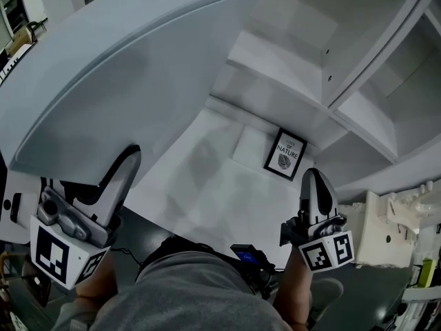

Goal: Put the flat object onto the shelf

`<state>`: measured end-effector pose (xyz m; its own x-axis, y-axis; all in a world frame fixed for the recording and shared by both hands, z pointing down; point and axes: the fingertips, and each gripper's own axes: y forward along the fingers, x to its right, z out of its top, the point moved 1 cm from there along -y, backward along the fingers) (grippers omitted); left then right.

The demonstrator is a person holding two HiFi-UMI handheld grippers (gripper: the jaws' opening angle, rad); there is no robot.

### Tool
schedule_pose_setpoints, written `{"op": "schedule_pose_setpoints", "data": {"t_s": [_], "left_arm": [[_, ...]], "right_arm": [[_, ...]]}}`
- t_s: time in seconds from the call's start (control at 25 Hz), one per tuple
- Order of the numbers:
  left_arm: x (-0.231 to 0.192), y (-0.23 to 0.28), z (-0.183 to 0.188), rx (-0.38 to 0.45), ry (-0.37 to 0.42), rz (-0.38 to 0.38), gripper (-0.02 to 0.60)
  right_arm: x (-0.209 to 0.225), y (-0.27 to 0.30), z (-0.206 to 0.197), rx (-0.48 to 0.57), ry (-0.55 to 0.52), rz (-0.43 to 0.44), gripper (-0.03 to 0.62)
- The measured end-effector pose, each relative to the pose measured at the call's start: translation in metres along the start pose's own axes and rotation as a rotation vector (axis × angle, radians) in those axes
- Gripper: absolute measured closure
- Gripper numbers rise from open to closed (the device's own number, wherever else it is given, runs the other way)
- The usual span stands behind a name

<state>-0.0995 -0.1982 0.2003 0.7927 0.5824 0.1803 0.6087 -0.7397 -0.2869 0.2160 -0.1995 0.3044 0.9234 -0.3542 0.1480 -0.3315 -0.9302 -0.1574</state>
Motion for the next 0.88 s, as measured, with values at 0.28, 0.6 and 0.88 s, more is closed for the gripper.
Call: {"op": "schedule_pose_setpoints", "data": {"t_s": [0.28,0.6,0.88], "left_arm": [[0.002,0.009,0.013,-0.013,0.039,-0.021,0.318],[0.003,0.019,0.032,0.008,0.044,-0.041,0.318],[0.01,0.031,0.05,0.046,0.074,-0.065,0.318]], "right_arm": [[-0.003,0.005,-0.002,-0.003,0.007,0.015,0.566],[0.002,0.003,0.004,0.011,0.006,0.02,0.566],[0.006,-0.002,0.01,0.022,0.0,0.02,0.566]]}}
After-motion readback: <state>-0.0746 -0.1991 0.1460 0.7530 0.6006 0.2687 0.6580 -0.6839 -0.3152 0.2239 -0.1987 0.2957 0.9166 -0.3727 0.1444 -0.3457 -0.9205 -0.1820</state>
